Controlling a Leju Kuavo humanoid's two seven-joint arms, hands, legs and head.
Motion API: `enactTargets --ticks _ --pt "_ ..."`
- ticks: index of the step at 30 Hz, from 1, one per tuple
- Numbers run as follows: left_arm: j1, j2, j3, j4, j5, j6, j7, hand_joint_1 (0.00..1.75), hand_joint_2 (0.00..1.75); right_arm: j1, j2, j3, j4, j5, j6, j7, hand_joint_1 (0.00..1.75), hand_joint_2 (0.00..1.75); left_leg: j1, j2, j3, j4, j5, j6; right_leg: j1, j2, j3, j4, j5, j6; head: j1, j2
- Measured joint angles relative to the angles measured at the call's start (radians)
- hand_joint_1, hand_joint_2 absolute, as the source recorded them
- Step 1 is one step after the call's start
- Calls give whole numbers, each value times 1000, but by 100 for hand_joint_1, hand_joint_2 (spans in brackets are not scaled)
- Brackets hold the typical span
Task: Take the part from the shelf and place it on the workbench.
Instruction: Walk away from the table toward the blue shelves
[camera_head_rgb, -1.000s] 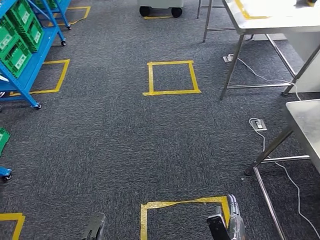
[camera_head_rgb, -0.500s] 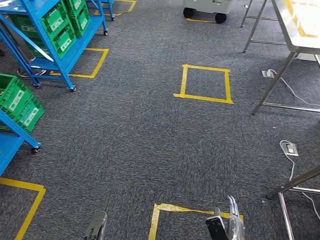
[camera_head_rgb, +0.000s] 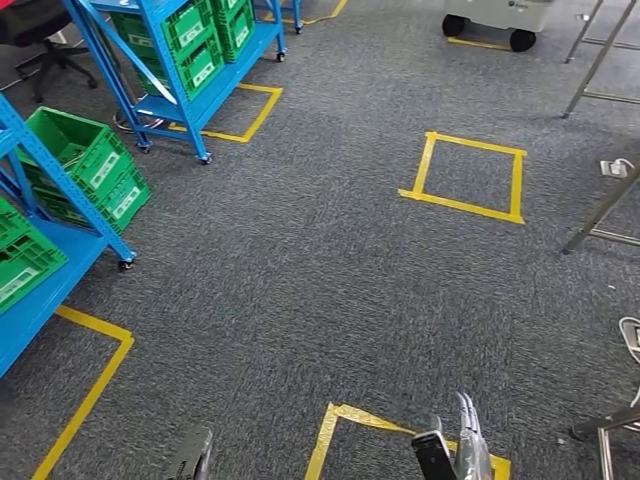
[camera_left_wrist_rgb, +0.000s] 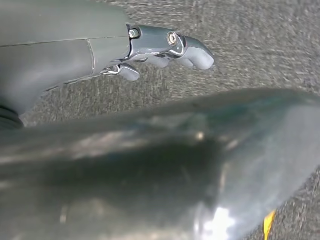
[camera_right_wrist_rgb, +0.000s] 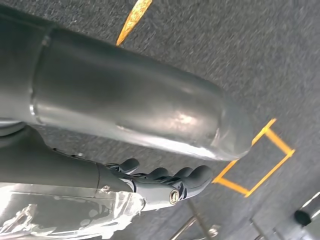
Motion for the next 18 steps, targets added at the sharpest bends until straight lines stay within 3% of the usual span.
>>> enactTargets --ticks 2,3,5,6,8,10,11,12,13,15,17,18 --pt "-4 -1 0 0 3 0 -1 0 0 -1 0 2 3 -19 -2 7 0 0 -6 48 64 -120 38 8 6 -22 1 3 -6 9 -1 0" --pt "-6 -2 0 0 6 2 -4 0 0 -3 -1 2 5 -40 -3 10 0 0 -8 62 77 -148 42 14 10 -32 3 4 -9 14 -1 0" --pt "-5 -3 6 0 29 8 -28 0 0 -8 -1 0 12 -105 5 11 0 0 -10 46 78 -156 39 27 13 -55 9 1 -14 23 2 0" --pt "-3 -4 14 0 50 11 -54 0 0 -11 -1 -4 18 -146 15 6 0 0 -9 34 78 -158 40 32 11 -50 13 5 -20 29 3 0" --pt "-2 -10 37 0 101 14 -133 0 0 -14 -1 -21 32 -242 48 -21 0 0 -3 9 78 -160 44 43 6 2 -9 61 -57 39 7 0" --pt "-4 -18 55 0 130 11 -215 0 0 -11 2 -54 53 -358 118 -52 0 0 -1 -18 77 -160 46 51 3 59 -72 193 -121 45 14 0" --pt "-5 -21 60 0 137 6 -242 0 0 -9 6 -77 66 -417 164 -63 0 0 -1 -33 76 -160 46 53 3 69 -105 258 -144 46 15 0" --pt "-4 -23 65 0 146 -5 -258 0 0 -9 11 -103 80 -468 208 -70 0 0 -1 -49 76 -160 47 54 3 72 -127 294 -148 45 15 0" --pt "-3 -23 72 0 162 -22 -261 0 0 -11 17 -135 98 -500 244 -76 0 0 -1 -65 77 -159 47 53 3 75 -132 291 -133 44 16 0" --pt "-3 -26 96 0 213 -64 -242 0 0 -21 31 -206 142 -512 288 -90 0 0 0 -96 80 -159 48 51 -1 94 -87 177 -58 41 16 0" --pt "-3 -29 125 0 260 -99 -214 0 0 -35 47 -276 192 -472 305 -112 0 0 -1 -122 76 -155 48 43 -9 145 -32 51 -8 40 15 0" --pt "-3 -30 137 0 275 -111 -202 0 0 -41 56 -308 214 -445 305 -121 0 0 -1 -133 73 -154 50 36 -11 163 -18 22 -1 37 15 0"
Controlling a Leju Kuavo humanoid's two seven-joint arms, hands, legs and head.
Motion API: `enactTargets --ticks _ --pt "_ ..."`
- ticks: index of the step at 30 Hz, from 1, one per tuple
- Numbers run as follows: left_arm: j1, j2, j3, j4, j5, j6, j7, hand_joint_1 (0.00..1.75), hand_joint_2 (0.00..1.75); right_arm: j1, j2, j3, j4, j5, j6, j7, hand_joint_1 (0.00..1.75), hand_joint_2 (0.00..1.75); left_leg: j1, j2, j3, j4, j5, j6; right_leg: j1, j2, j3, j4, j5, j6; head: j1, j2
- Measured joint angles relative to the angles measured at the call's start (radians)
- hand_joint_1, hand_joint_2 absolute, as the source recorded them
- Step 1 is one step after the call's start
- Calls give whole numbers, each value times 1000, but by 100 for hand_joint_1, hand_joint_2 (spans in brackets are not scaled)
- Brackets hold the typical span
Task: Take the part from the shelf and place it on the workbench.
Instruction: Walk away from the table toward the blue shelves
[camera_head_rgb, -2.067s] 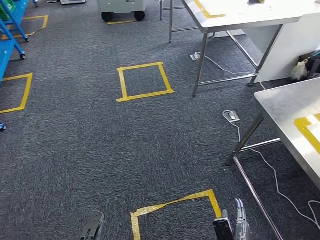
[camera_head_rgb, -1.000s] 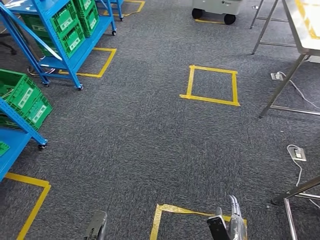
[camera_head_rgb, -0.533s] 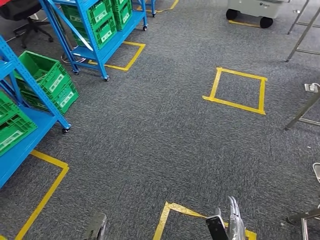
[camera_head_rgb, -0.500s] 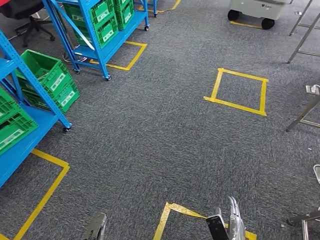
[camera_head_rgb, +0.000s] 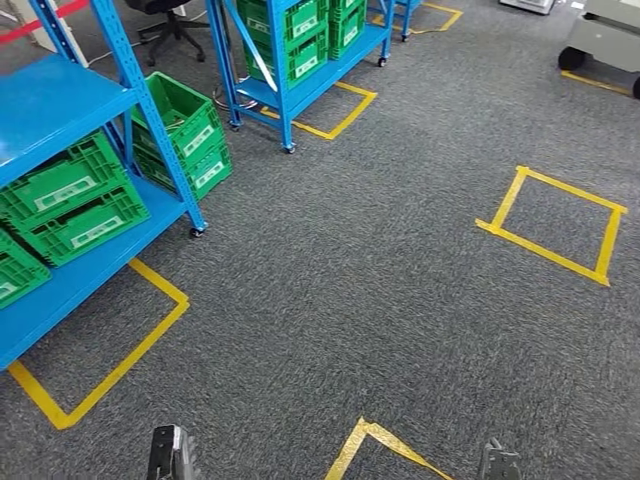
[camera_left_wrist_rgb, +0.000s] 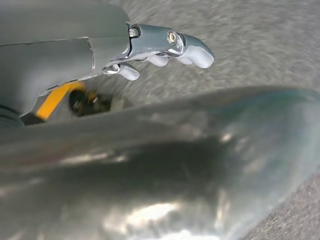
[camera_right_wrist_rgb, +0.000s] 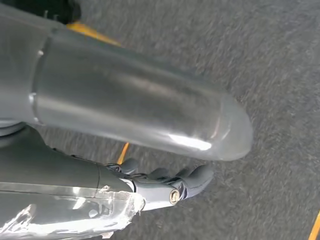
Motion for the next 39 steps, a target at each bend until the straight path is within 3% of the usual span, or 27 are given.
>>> enactTargets --ticks 1,3,5,7,9,10,11,12,14,16,18,20,22,24,25,26,27,29,31,33,34,36,37,39 --pt "1 -1 11 0 9 -10 10 0 0 -6 9 -30 19 32 -5 -7 0 0 1 -11 -5 0 3 -7 0 6 4 -7 -2 -4 0 0" --pt "7 -2 26 0 14 -20 19 0 0 -15 28 -79 43 95 -19 -13 0 0 5 -18 -12 -2 7 -20 3 -18 6 -8 4 -17 0 0" --pt "10 -2 34 0 8 -24 21 0 0 -24 48 -126 56 154 -17 -14 0 0 3 32 -33 40 -23 -31 3 -44 7 -14 9 -31 -7 0" --pt "8 -3 35 0 2 -25 20 0 0 -29 66 -173 63 210 -4 -14 0 0 1 91 -91 160 -90 -39 5 -76 7 -17 9 -40 -14 0" --pt "9 -4 35 0 -3 -25 22 0 0 -31 80 -219 68 257 9 -13 0 0 3 104 -146 278 -132 -44 8 -112 8 -17 6 -44 -15 0" --pt "11 -3 35 0 -6 -25 23 0 0 -34 86 -240 70 273 14 -13 0 0 3 105 -151 289 -126 -44 8 -128 9 -17 5 -44 -15 0" --pt "13 -3 35 0 -8 -24 24 0 0 -37 92 -258 71 284 17 -12 0 0 3 109 -134 259 -101 -44 8 -142 10 -17 3 -43 -15 0" --pt "15 -3 35 0 -9 -24 25 0 0 -40 98 -272 72 290 20 -12 0 0 2 122 -98 195 -66 -42 9 -154 13 -17 1 -41 -15 0" --pt "14 -2 35 0 -9 -24 26 0 0 -44 108 -293 72 295 23 -11 0 0 -4 177 -24 58 -15 -32 14 -175 20 -15 -5 -34 -16 0" --pt "12 -3 35 0 -10 -24 26 0 0 -45 113 -309 73 297 24 -11 0 0 -10 203 4 0 -7 -19 21 -195 26 -16 -12 -24 -14 0" --pt "15 -3 35 0 -12 -24 25 0 0 -48 116 -321 74 298 24 -11 0 0 -10 177 1 -4 -5 -5 21 -209 30 -18 -16 -14 -13 0" --pt "17 -3 36 0 -13 -23 25 0 0 -51 119 -330 75 302 25 -11 0 0 -4 152 1 -7 -2 7 16 -167 17 16 -43 -4 -10 0" --pt "16 -4 36 0 -16 -23 25 0 0 -50 122 -342 76 313 28 -12 0 0 0 128 1 -7 0 17 12 -108 -35 134 -105 3 -5 0" --pt "16 -4 36 0 -19 -24 24 0 0 -47 127 -360 77 332 36 -12 0 0 1 98 1 -7 0 20 12 -91 -100 262 -150 6 -4 0" --pt "18 -4 36 0 -21 -24 24 0 0 -46 129 -369 77 343 40 -12 0 0 1 82 1 -7 0 20 11 -89 -115 283 -145 6 -3 0" --pt "20 -4 36 0 -22 -24 24 0 0 -46 132 -377 77 355 44 -12 0 0 1 66 3 -6 0 19 10 -87 -109 260 -119 6 -3 0" --pt "21 -3 36 0 -24 -25 24 0 0 -46 134 -387 77 369 46 -13 0 0 2 49 5 -6 -1 17 8 -80 -85 201 -79 6 -3 0" --pt "22 -3 36 0 -26 -26 24 0 0 -50 141 -407 78 400 49 -16 0 0 4 20 5 -2 -2 9 -1 -35 -25 62 -17 6 -3 0" --pt "23 -2 36 0 -26 -26 24 0 0 -56 149 -432 78 431 53 -21 0 0 5 -2 -3 1 1 -4 -4 -1 5 0 -5 2 -4 0" --pt "28 -1 36 0 -27 -26 23 0 0 -60 158 -453 78 452 59 -25 0 0 8 -18 -11 0 6 -17 -2 -14 8 -2 -5 -8 -4 0" --pt "31 0 36 0 -27 -26 22 0 0 -62 162 -461 78 458 61 -27 0 0 8 -3 -16 6 2 -23 -2 -25 9 -3 -3 -15 -6 0" --pt "32 1 36 0 -28 -26 21 0 0 -64 168 -475 79 467 64 -32 0 0 3 54 -48 68 -35 -32 -2 -53 10 -6 -2 -26 -14 0" --pt "31 0 36 0 -29 -25 20 0 0 -64 170 -482 79 470 65 -34 0 0 1 85 -79 130 -67 -35 0 -68 11 -6 -4 -31 -18 0" --pt "30 1 36 0 -33 -24 17 0 0 -65 172 -496 80 476 65 -38 0 0 2 103 -145 261 -117 -38 3 -101 12 -6 -7 -37 -19 0"
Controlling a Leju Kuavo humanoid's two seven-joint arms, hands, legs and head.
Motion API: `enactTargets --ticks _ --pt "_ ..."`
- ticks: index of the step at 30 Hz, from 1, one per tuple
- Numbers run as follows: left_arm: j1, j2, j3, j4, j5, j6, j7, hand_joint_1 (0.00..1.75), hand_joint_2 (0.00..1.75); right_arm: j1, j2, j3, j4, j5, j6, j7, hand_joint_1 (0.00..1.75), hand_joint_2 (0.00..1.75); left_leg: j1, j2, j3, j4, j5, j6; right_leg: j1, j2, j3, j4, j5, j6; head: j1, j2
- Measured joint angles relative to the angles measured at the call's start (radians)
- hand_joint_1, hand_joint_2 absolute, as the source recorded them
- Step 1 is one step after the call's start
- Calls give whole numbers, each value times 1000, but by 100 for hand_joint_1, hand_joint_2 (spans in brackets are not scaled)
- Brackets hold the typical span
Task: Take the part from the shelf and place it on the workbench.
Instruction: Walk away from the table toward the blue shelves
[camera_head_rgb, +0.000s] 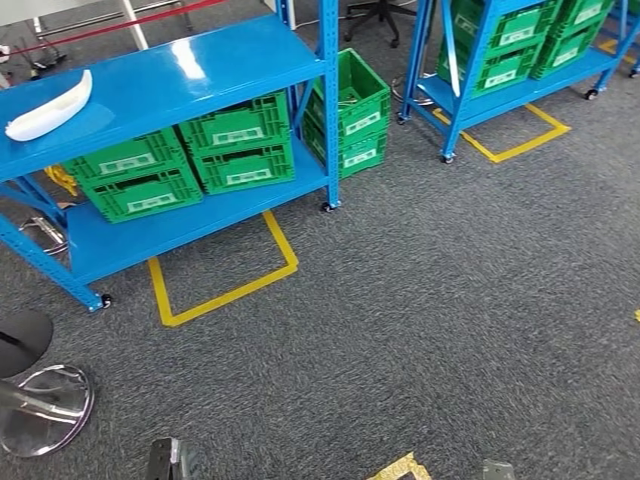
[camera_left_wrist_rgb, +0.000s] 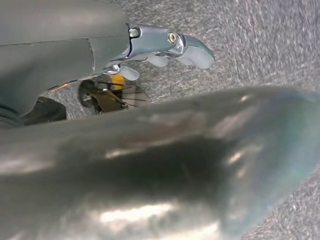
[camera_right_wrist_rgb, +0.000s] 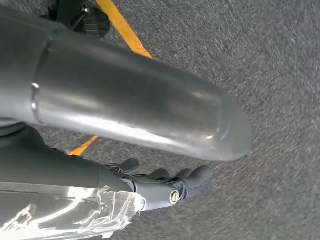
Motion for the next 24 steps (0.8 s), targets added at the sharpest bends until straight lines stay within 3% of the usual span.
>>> enactTargets --ticks 1,2,3,5,7,9,10,12,14,15,16,17,19,21,23,24 --pt "2 0 0 0 -2 0 -1 0 0 -1 1 -5 0 3 0 -2 0 0 0 1 -16 31 -2 0 1 -15 1 0 -2 -1 0 0" --pt "3 1 0 0 -3 0 -2 0 0 -3 2 -9 0 5 0 -3 0 0 0 3 -11 21 16 2 2 -29 4 0 -5 -1 0 0" --pt "5 2 0 0 -4 1 -3 0 0 -6 3 -12 0 7 -1 -5 0 0 -1 9 13 -25 49 5 2 -42 8 0 -8 0 0 0" --pt "5 3 0 0 -5 2 -5 0 0 -10 6 -15 0 10 -2 -7 0 0 -8 53 86 -162 109 14 6 -65 17 1 -17 6 -1 0" --pt "1 3 0 0 -7 2 -6 0 0 -12 7 -19 1 11 -2 -9 0 0 -16 88 126 -239 120 26 14 -86 22 0 -28 15 0 0" --pt "2 3 0 0 -9 2 -7 0 0 -16 8 -23 1 12 -3 -9 0 0 -17 73 130 -250 111 37 17 -111 32 -6 -36 24 2 0" --pt "5 3 0 0 -10 2 -7 0 0 -18 8 -24 1 13 -4 -10 0 0 -15 60 133 -253 111 41 16 -111 39 -6 -42 30 4 0" --pt "8 3 0 0 -11 3 -8 0 0 -21 8 -26 1 14 -4 -11 0 0 -8 36 140 -258 111 52 13 -66 26 45 -74 40 9 0" --pt "6 2 0 0 -11 4 -8 0 0 -20 8 -28 1 15 -5 -12 0 0 -5 11 143 -258 108 61 10 -7 -44 178 -133 45 16 0" --pt "6 2 0 0 -12 4 -8 0 0 -18 8 -30 2 15 -5 -12 0 0 -4 -4 144 -258 105 64 10 6 -84 246 -155 45 17 0" --pt "7 2 0 0 -12 4 -8 0 0 -17 8 -31 3 15 -5 -12 0 0 -4 -20 147 -258 103 64 10 10 -114 287 -157 45 18 0" --pt "8 2 0 0 -12 4 -8 0 0 -16 8 -31 4 15 -6 -12 0 0 -4 -36 151 -258 101 63 9 12 -125 288 -138 45 19 0" --pt "10 2 0 0 -12 4 -8 0 0 -16 8 -32 6 16 -6 -12 0 0 -2 -67 164 -257 92 57 4 32 -95 180 -50 46 19 0" --pt "9 3 0 0 -12 4 -9 0 0 -17 9 -35 10 18 -6 -14 0 0 -2 -94 170 -252 82 46 -7 89 -47 58 8 49 21 0" --pt "8 4 0 0 -13 5 -11 0 0 -19 10 -39 15 22 -7 -16 0 0 -1 -118 164 -249 80 35 -11 118 -28 20 7 43 23 0" --pt "9 4 0 0 -13 5 -12 0 0 -21 11 -41 16 24 -7 -18 0 0 2 -129 161 -250 81 31 -10 109 -23 18 5 36 23 0"
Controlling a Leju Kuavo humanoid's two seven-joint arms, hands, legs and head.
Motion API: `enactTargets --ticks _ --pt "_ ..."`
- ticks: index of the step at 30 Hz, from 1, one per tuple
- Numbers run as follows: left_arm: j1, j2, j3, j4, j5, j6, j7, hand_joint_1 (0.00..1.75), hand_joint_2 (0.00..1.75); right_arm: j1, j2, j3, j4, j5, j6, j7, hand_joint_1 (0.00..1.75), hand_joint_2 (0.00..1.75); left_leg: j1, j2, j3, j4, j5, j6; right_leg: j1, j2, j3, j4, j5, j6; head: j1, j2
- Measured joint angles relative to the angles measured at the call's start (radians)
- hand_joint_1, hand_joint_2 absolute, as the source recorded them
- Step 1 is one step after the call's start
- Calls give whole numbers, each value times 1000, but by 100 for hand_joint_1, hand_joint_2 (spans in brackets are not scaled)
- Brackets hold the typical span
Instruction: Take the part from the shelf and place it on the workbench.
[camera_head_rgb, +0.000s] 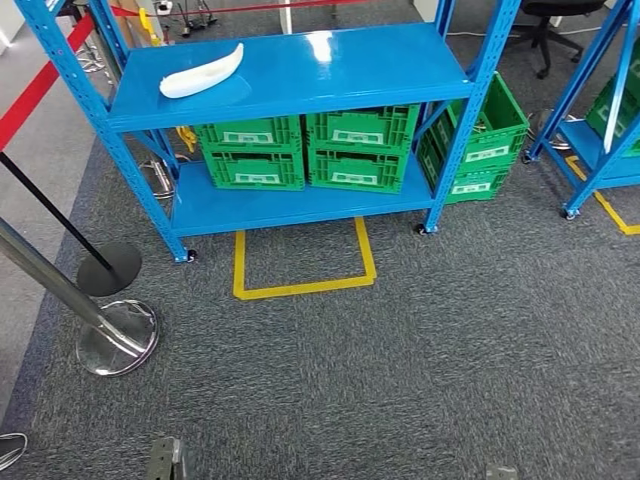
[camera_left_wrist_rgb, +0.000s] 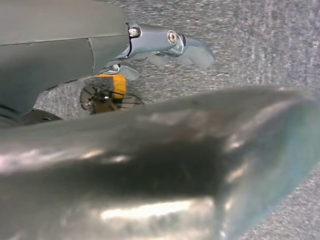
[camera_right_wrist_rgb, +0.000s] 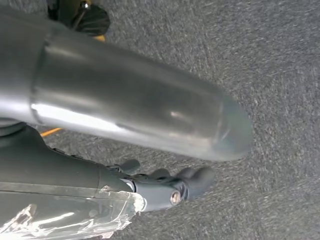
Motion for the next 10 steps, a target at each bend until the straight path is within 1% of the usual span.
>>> enactTargets --ticks 1,2,3,4,5,6,7,8,9,10 --pt "2 0 0 0 0 1 -1 0 0 -2 1 -2 1 2 0 -2 0 0 1 3 -1 1 -1 -5 1 -12 3 -1 -2 -7 0 0" --pt "2 0 0 0 -1 1 -1 0 0 -4 1 -5 1 4 1 -5 0 0 1 24 -7 13 -6 -10 2 -24 9 -3 -5 -15 -3 0" --pt "1 0 0 0 -1 2 -2 0 0 -5 2 -7 2 6 1 -7 0 0 -1 54 -22 43 -19 -15 2 -39 17 -5 -9 -22 -7 0" --pt "-2 0 0 0 -1 2 -2 0 0 -6 2 -10 3 7 2 -8 0 0 -3 90 -50 94 -38 -19 4 -54 25 -7 -14 -28 -11 0" --pt "-6 0 0 0 -1 2 -3 0 0 -6 2 -13 4 8 3 -10 0 0 -4 116 -90 163 -62 -23 6 -71 33 -8 -21 -33 -15 0" --pt "-7 0 0 0 -1 2 -3 0 0 -6 2 -16 6 8 5 -11 0 0 -3 127 -134 231 -81 -24 8 -86 41 -8 -29 -35 -16 0" --pt "-7 0 0 0 -1 2 -4 0 0 -7 2 -20 8 8 7 -12 0 0 -3 131 -169 279 -86 -24 9 -99 50 -8 -38 -36 -16 0" --pt "-4 0 0 0 -1 1 -4 0 0 -8 2 -23 9 8 10 -13 0 0 -3 132 -187 294 -70 -23 10 -109 61 -8 -47 -35 -16 0" --pt "-2 0 0 0 -1 0 -4 0 0 -10 2 -26 11 8 12 -14 0 0 -3 132 -184 270 -36 -19 11 -115 73 -9 -56 -34 -16 0" --pt "-1 0 0 0 -1 0 -4 0 0 -11 2 -27 11 8 14 -14 0 0 -4 132 -180 253 -15 -18 11 -119 79 -9 -61 -33 -16 0"
